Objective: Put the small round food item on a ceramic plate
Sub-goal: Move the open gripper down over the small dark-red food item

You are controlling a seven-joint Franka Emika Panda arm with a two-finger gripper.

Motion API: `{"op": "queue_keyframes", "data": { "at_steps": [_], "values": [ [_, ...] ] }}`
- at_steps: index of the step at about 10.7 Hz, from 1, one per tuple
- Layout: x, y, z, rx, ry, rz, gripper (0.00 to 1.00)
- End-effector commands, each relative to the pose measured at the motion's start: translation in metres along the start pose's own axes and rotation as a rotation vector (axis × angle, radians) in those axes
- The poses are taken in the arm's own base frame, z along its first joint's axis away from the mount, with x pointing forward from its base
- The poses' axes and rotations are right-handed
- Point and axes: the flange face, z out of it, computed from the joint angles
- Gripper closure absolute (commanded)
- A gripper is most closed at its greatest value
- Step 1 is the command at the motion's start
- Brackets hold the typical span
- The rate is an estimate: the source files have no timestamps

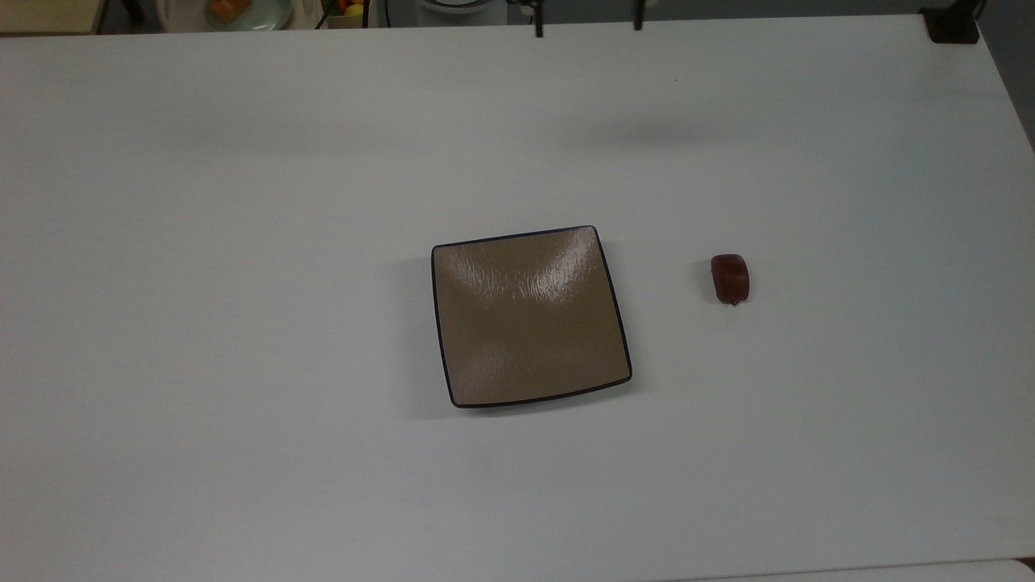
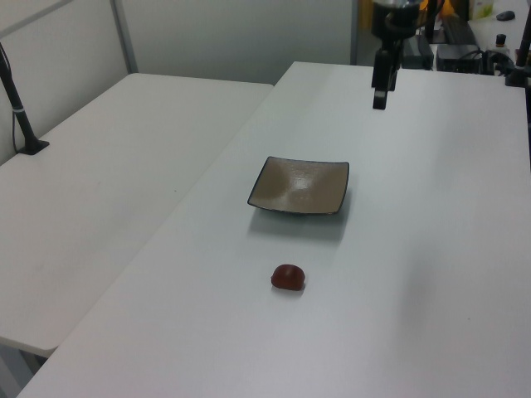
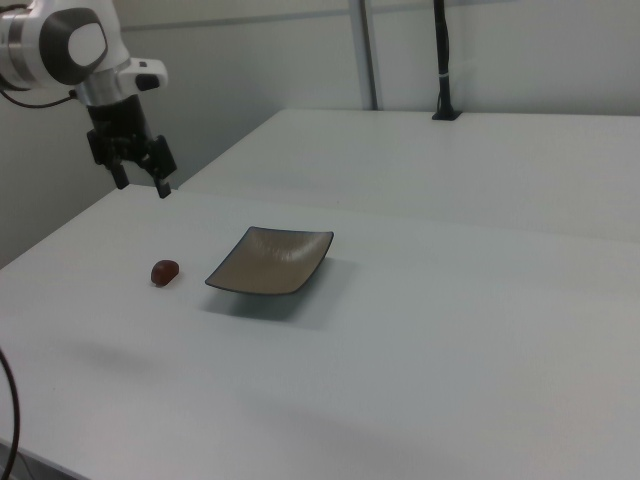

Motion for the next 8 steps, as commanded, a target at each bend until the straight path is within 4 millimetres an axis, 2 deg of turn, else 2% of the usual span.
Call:
{"op": "queue_keyframes", "data": {
  "at_steps": [1,3,5,8],
  "values": [
    [0.027,-0.052,0.023,0.029,0.027,0.044,0.0],
    [0.038,-0.08,0.048,0.051,0.061,0.098,0.0],
    [0.046,-0.107,0.079,0.049,0.085,0.08,0.0],
    [0.06,-0.135,0.138,0.017,0.067,0.055,0.0]
  ]
}}
